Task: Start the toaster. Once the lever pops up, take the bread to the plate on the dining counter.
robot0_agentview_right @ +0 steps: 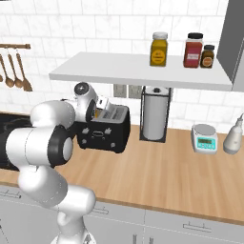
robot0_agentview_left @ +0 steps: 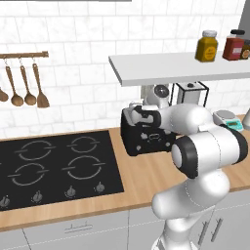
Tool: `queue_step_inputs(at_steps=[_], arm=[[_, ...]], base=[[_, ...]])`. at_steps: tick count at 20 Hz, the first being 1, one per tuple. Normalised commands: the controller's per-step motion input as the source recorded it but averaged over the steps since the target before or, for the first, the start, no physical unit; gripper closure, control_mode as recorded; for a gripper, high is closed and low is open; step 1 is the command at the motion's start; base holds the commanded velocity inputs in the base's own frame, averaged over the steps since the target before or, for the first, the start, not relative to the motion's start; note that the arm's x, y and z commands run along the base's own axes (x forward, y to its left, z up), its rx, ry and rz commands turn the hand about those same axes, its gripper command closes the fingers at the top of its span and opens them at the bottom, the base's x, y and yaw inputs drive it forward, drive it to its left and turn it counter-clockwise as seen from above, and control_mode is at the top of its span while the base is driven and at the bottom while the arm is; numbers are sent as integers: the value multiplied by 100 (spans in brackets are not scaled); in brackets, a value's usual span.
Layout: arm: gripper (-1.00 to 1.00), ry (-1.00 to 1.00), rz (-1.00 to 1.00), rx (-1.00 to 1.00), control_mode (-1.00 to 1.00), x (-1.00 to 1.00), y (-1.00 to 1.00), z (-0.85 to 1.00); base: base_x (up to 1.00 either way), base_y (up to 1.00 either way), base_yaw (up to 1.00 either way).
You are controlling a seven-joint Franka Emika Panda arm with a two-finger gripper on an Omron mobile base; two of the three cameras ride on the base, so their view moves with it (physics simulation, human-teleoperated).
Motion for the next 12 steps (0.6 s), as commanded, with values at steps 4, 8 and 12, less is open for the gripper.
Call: queue_step_inputs(at_steps=[4, 8, 12], arm=[[100, -1, 0, 0, -100, -1, 0, -7], [100, -11, 0, 0, -100, -14, 0, 0], [100, -14, 0, 0, -100, -13, 0, -5]], base=[[0, 0, 0], [0, 0, 0], [0, 0, 0]])
